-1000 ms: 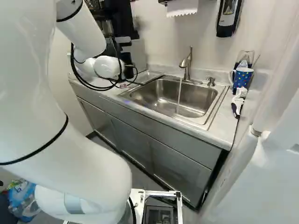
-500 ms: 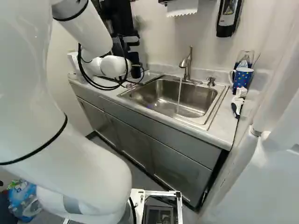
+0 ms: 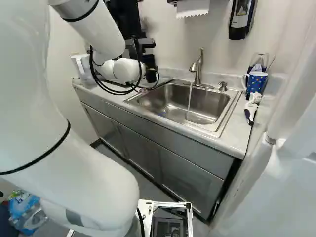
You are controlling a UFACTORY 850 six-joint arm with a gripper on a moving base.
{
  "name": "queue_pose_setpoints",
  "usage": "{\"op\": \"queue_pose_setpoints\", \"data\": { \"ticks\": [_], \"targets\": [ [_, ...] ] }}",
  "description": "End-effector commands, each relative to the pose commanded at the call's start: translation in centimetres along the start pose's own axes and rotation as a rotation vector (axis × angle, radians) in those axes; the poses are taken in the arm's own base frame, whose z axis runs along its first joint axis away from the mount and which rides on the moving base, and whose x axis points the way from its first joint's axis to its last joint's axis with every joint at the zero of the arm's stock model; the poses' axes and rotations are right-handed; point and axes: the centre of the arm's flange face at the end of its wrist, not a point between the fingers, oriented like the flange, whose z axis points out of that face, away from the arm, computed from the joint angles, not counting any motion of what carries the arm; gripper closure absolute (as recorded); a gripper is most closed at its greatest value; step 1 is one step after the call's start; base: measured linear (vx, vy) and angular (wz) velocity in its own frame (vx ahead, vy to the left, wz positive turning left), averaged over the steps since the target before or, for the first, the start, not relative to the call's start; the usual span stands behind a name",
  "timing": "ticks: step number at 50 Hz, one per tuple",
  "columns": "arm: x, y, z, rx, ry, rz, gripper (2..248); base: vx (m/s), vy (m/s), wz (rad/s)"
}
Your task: Rinse the cup and place it in the tray
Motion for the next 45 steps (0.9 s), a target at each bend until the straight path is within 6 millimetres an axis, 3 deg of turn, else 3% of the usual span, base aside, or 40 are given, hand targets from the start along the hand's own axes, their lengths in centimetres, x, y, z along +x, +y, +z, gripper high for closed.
{"op": "queue_pose_setpoints", "data": {
  "ticks": [45],
  "targets": [
    [-0.3, 6.6, -0.2, -0.136, -0.034, 0.031, 130, 0.0, 0.0, 0.0]
  ]
}}
